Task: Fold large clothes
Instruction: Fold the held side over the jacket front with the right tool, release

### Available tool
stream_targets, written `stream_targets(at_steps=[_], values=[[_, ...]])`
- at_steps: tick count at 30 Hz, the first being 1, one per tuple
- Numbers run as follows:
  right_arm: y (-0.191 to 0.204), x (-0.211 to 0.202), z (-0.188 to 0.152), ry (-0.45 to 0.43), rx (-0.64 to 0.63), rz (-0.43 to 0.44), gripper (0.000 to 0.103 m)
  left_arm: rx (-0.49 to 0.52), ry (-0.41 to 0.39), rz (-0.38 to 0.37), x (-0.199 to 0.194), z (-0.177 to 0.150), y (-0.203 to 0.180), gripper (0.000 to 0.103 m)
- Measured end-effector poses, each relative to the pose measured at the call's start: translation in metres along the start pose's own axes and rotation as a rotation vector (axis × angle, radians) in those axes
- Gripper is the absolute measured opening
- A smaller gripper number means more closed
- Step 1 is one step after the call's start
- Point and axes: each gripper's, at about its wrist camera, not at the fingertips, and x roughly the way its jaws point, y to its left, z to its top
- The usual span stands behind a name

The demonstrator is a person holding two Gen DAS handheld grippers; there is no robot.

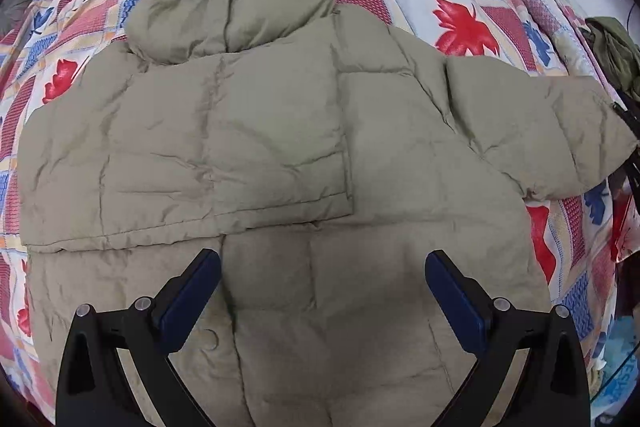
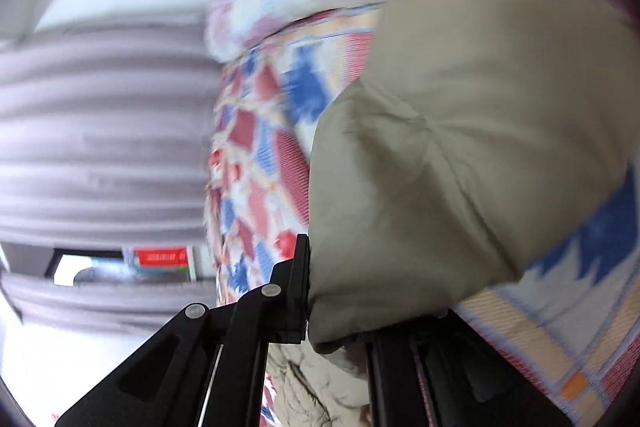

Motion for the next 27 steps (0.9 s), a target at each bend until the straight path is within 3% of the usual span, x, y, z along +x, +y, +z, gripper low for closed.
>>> stream_targets(at_steps=[6,10,14,19,22,27], values=[[0.105,0.044,-0.061,0.121,-0.293,0.065,0.007,-0.059,-0.067,0.041,-0.019,0.006,0.049,0.102],[0.171,0.084,-0.140,0.220,-0.584,0.052,0.007,-0.098,-0.104,0.064,-0.030,0.005,0.090,0.102],[0.203,0.126,-0.240,0.345,-0.864,-0.009,0.007,-0.163,-0.118,0.082,-0.034,-0.001,0.134,0.102],[0.179,0.162,-0.327,0.478,-0.965,-0.107,0.007,-0.233,-0.115,0.088,-0.034,-0.015,0.187,0.102],[0.150,0.183,-0.351,0.530,-0.917,-0.178,0.007,-0.241,-0.111,0.093,-0.031,-0.020,0.206,0.102],[0.102,0.207,-0.361,0.569,-0.834,-0.300,0.007,-0.211,-0.123,0.099,-0.027,-0.023,0.221,0.102]])
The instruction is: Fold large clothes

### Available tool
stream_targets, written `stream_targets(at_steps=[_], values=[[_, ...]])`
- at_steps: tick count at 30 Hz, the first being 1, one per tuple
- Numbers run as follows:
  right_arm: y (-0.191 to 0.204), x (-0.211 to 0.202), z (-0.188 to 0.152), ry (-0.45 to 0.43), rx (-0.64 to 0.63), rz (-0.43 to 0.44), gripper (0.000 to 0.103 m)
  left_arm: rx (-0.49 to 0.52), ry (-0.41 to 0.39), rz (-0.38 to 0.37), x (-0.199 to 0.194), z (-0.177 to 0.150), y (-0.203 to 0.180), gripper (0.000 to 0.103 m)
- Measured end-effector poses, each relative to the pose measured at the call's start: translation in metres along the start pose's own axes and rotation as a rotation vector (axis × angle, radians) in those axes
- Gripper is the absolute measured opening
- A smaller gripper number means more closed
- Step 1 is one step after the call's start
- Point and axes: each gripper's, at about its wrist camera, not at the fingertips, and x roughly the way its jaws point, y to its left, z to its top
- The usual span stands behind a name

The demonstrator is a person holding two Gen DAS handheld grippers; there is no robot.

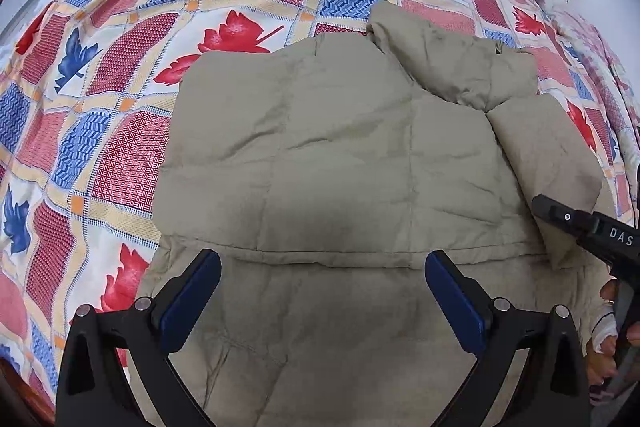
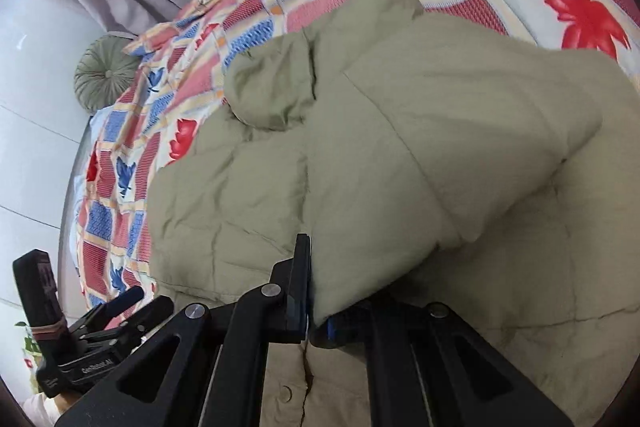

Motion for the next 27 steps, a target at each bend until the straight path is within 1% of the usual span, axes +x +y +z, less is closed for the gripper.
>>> stream_targets(at_steps=[5,6,7,8,9,10,12,15,18,21,24,25,26,27], values=[[-0.002,0.010,-0.009,0.016,0.012,-0.059,0.009,-0.014,0.000,-0.045,0.005,0.003,-0.001,0.102],[-0.001,0.009,-0.010,0.015,0.015,-0.070,0.017,-0.015,-0.004,-0.054,0.005,0.005,-0.003,0.102],[0.002,0.006,-0.010,0.015,0.019,-0.072,0.038,-0.016,-0.010,-0.063,0.004,0.006,-0.006,0.102],[0.005,0.003,-0.010,0.011,0.017,-0.066,0.053,-0.015,-0.016,-0.072,0.003,0.008,-0.008,0.102],[0.009,-0.001,-0.012,0.007,0.008,-0.059,0.078,-0.015,-0.021,-0.083,0.003,0.010,-0.009,0.102],[0.013,-0.008,-0.014,-0.004,-0.007,-0.065,0.080,-0.020,-0.024,-0.096,0.003,0.012,-0.010,0.102],[0.019,-0.023,-0.021,-0.020,-0.032,-0.066,0.080,-0.036,-0.022,-0.116,0.004,0.016,-0.010,0.102],[0.011,-0.043,-0.026,-0.050,0.017,-0.062,0.080,-0.063,-0.023,-0.129,0.006,0.023,-0.007,0.102],[-0.013,-0.060,-0.020,-0.098,0.124,-0.039,0.080,-0.070,-0.034,-0.121,0.007,0.027,-0.002,0.102],[-0.035,-0.067,-0.009,-0.134,0.238,-0.004,0.080,-0.082,-0.036,-0.114,0.007,0.027,0.006,0.102],[-0.058,-0.071,-0.001,-0.184,0.387,0.031,0.079,-0.092,-0.035,-0.113,0.006,0.026,0.016,0.102],[-0.066,-0.070,0.002,-0.201,0.444,0.057,0.065,-0.093,-0.034,-0.114,0.006,0.026,0.019,0.102],[-0.072,-0.068,0.005,-0.210,0.493,0.081,0.048,-0.093,-0.034,-0.113,0.005,0.026,0.022,0.102],[-0.074,-0.064,0.010,-0.200,0.530,0.089,0.009,-0.095,-0.034,-0.109,0.004,0.026,0.025,0.102]])
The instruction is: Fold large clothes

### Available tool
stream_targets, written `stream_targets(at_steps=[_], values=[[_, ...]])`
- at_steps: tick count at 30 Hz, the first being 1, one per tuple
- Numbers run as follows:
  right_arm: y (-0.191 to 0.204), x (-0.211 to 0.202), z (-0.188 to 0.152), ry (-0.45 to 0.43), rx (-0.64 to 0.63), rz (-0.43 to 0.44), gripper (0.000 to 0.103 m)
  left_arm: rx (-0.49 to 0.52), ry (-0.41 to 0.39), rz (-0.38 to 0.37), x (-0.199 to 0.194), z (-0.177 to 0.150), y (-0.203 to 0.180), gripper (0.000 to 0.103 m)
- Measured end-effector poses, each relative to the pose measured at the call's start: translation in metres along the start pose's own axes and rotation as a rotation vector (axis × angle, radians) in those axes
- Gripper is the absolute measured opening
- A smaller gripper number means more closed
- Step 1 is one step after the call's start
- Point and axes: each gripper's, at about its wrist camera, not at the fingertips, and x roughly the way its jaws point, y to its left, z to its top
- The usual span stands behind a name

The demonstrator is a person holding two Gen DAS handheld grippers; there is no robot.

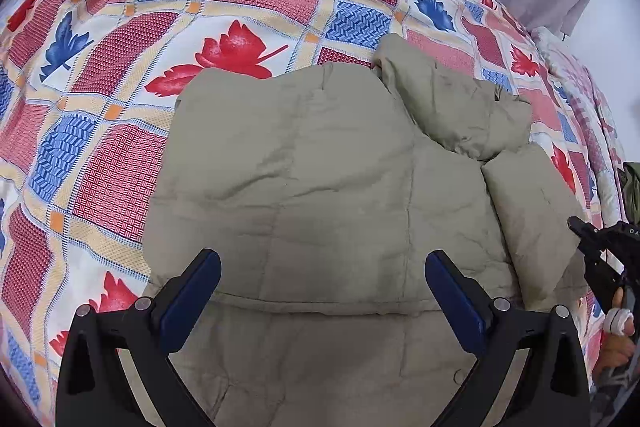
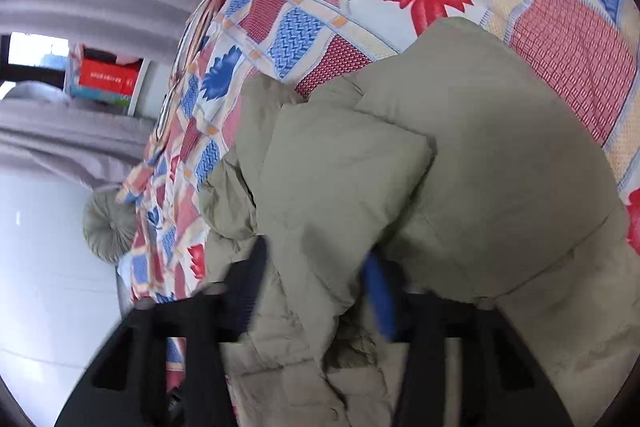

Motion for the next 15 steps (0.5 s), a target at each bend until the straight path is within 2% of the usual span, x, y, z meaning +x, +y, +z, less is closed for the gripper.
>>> stream_targets(at_steps=[2,6,9,11,13,15], values=[[0.011,0.007,0.004,0.002,0.003,0.014,0.006,-0.011,-0.003,-0.006,-0.003,0.002,0.007,0.102],[0.074,0.015,-0.013,0.015,-0.275,0.027,0.006,-0.056,-0.004,-0.080,-0.008,0.006,0.023,0.102],[0.126,0.029,-0.051,0.045,-0.558,-0.026,0.006,-0.099,-0.001,-0.102,-0.011,0.009,0.034,0.102],[0.145,0.041,-0.080,0.061,-0.698,-0.081,0.006,-0.122,0.005,-0.112,-0.012,0.012,0.040,0.102],[0.153,0.060,-0.107,0.105,-0.777,-0.125,0.006,-0.141,0.009,-0.140,-0.014,0.013,0.045,0.102],[0.148,0.075,-0.123,0.153,-0.794,-0.153,0.007,-0.143,0.008,-0.159,-0.015,0.014,0.047,0.102]])
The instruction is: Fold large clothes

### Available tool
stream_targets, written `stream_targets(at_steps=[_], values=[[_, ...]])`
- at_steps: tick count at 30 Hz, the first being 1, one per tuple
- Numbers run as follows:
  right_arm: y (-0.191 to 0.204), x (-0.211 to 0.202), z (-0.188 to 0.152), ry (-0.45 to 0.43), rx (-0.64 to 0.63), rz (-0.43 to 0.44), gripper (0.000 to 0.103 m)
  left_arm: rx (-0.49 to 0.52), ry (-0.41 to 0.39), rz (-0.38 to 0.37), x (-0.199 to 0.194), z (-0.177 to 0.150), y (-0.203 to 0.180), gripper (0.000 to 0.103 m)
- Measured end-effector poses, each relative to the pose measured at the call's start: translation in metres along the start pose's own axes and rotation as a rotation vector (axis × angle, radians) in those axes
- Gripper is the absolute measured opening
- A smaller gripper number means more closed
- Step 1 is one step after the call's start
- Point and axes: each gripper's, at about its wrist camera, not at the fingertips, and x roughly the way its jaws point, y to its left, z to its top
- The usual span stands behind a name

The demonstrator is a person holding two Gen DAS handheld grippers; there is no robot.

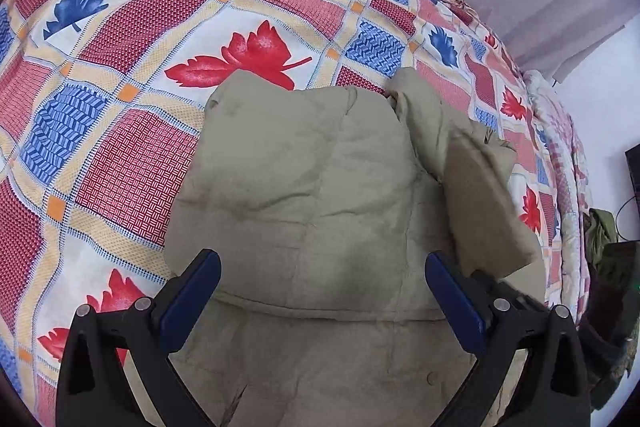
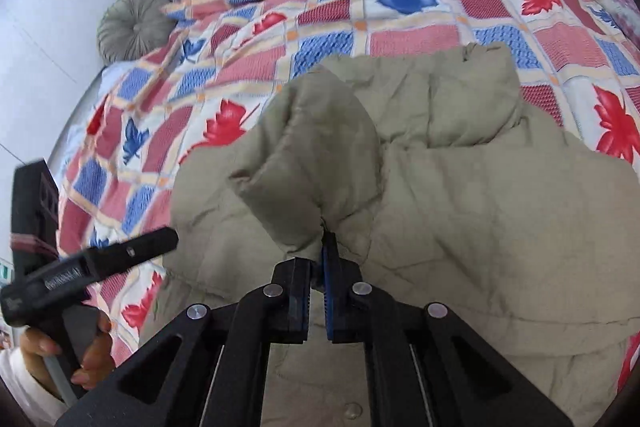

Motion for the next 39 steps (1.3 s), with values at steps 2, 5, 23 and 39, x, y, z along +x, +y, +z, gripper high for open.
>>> stream_targets(at_steps=[2,5,23,39], values=[[0.001,0.016,-0.011,0.064,0.012,0.012,0.017,0.002,0.004,-0.020,0.000,0.001,0.000,0.102],[-0.004,0.023,-0.023,0.100,0.031,0.029,0.056,0.010,0.019,-0.055,0.004,0.000,-0.006,0.102],[-0.206,-0.089,-0.109,0.034,0.398,-0.253,0.021,0.082,0.144,-0.120,0.095,-0.008,-0.087,0.069],[-0.230,-0.071,-0.064,-0.015,0.306,-0.378,0.017,0.157,0.123,-0.037,0.089,-0.017,-0.079,0.011]])
